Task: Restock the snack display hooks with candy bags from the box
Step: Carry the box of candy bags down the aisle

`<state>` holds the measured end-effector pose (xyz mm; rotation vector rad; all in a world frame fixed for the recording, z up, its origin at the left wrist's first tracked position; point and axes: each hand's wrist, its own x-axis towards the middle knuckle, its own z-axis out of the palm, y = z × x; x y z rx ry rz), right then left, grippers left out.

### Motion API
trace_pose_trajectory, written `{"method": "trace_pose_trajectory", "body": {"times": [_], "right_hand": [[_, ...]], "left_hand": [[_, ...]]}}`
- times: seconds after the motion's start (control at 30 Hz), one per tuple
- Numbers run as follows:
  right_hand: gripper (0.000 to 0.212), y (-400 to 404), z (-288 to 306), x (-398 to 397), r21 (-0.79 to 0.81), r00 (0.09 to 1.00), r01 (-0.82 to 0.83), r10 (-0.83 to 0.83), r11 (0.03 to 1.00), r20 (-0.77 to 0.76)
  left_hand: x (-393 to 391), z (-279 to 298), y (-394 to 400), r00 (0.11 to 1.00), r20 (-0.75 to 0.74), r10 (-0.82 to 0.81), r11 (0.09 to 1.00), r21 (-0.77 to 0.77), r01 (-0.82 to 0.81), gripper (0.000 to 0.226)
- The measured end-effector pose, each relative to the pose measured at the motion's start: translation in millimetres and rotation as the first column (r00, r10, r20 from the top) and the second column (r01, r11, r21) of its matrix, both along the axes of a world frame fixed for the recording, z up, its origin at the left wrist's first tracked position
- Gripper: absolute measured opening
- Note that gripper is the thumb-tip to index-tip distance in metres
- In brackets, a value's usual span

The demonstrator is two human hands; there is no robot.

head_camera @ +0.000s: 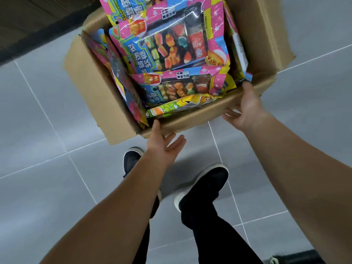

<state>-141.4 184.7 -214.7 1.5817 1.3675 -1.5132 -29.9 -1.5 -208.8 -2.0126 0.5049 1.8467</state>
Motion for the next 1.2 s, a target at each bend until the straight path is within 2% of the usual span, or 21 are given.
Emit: {"method": "trace_pose_trajectory", "body": {"times": [0.13, 0.27, 0.47, 0.6, 0.77, 0.87, 0.93, 1.0, 1.07, 1.2], "right_hand": [[0.033, 12, -11, -11, -0.027, 0.993, 0.036, -0.039, 0.999, -0.110], [0.032, 13, 0, 5, -0.039, 0.989, 0.020, -0.026, 0.999, -0.143], [0.021, 16, 63, 64, -0.044, 0.987, 0.124, -0.127, 0.991, -0.094], [0.007, 20, 137, 104, -0.044, 0.969, 0.236, -0.238, 0.971, -0.060], [0.011, 24, 253, 134, -0.074, 0.926, 0.369, -0.374, 0.926, -0.059], [0.009, 27, 327, 150, -0.060, 0.893, 0.447, -0.449, 0.893, -0.029], [0.016, 32, 377, 161, -0.085, 0.862, 0.500, -0.505, 0.862, -0.039], [0.018, 35, 404, 168, -0.070, 0.842, 0.536, -0.539, 0.841, -0.027], [0.017, 51, 459, 170, -0.100, 0.812, 0.574, -0.581, 0.812, -0.057], [0.019, 89, 530, 165, -0.132, 0.779, 0.604, -0.617, 0.786, -0.111]], "left_hand": [[-10, -10, -5, 0.996, -0.073, 0.044, 0.998, -0.033, -0.046, 0.037], [-6, -4, -17, 0.980, -0.174, 0.100, 0.991, -0.074, -0.114, 0.035], [22, 59, -29, 0.994, -0.110, -0.009, 0.998, -0.062, 0.002, 0.028], [39, 136, -32, 0.992, -0.094, -0.089, 0.994, -0.065, 0.083, 0.021], [34, 260, -32, 0.966, -0.127, -0.226, 0.974, -0.064, 0.220, 0.008], [29, 339, -31, 0.926, -0.126, -0.355, 0.934, -0.101, 0.344, 0.015], [26, 388, -28, 0.899, -0.140, -0.414, 0.909, -0.118, 0.400, 0.023], [21, 417, -22, 0.891, -0.146, -0.431, 0.902, -0.105, 0.419, 0.029], [10, 472, -3, 0.852, -0.178, -0.493, 0.870, -0.124, 0.478, 0.027], [-13, 548, 41, 0.774, -0.222, -0.593, 0.805, -0.136, 0.578, 0.010]]}}
